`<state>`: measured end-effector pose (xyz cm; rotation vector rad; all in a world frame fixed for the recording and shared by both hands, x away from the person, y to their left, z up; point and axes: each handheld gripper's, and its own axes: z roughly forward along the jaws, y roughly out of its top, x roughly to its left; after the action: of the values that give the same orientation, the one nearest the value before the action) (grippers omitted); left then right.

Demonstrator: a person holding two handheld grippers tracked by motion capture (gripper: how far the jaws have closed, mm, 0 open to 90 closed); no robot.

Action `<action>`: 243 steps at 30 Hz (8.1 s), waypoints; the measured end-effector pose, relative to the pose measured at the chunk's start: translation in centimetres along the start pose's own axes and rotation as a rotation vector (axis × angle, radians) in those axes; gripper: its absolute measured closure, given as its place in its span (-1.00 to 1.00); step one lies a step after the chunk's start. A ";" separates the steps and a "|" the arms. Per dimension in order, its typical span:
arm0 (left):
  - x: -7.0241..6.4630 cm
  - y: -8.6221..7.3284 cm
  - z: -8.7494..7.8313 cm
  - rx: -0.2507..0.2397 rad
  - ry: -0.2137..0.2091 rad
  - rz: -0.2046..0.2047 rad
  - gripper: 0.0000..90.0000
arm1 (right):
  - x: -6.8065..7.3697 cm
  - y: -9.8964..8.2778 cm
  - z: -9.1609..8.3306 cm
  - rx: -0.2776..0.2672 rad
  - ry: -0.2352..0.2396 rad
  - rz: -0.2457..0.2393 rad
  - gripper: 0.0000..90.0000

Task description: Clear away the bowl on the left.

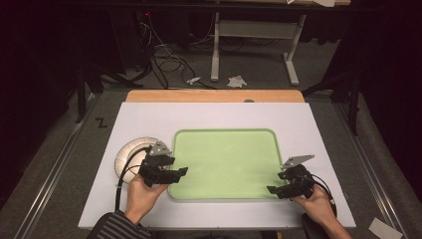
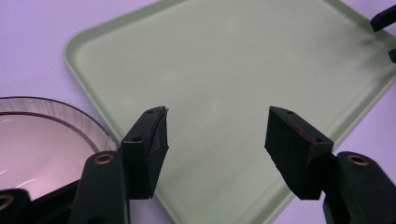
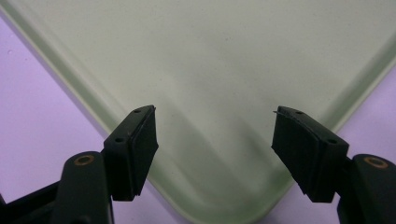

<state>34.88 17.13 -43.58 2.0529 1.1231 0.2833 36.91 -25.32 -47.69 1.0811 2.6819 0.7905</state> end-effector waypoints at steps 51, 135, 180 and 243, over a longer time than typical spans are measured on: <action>7.1 -2.1 -3.6 -0.039 0.209 -0.181 -0.03 | 0.0 0.0 0.0 -0.003 0.004 0.002 -0.28; 13.0 -4.8 -1.3 0.133 0.201 -0.521 0.82 | -0.1 0.1 0.1 0.004 0.012 -0.012 -0.29; 10.9 -3.2 -4.8 -0.097 0.144 -0.455 0.82 | 0.1 0.0 0.0 -0.006 0.001 -0.012 -0.28; 3.1 7.5 2.0 0.014 -0.134 -0.177 0.82 | -0.3 -0.1 -0.1 -0.020 -0.007 0.051 -0.28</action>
<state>42.41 16.19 -40.11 1.9386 1.2163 0.0491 37.05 -25.66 -47.63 1.1498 2.6444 0.8186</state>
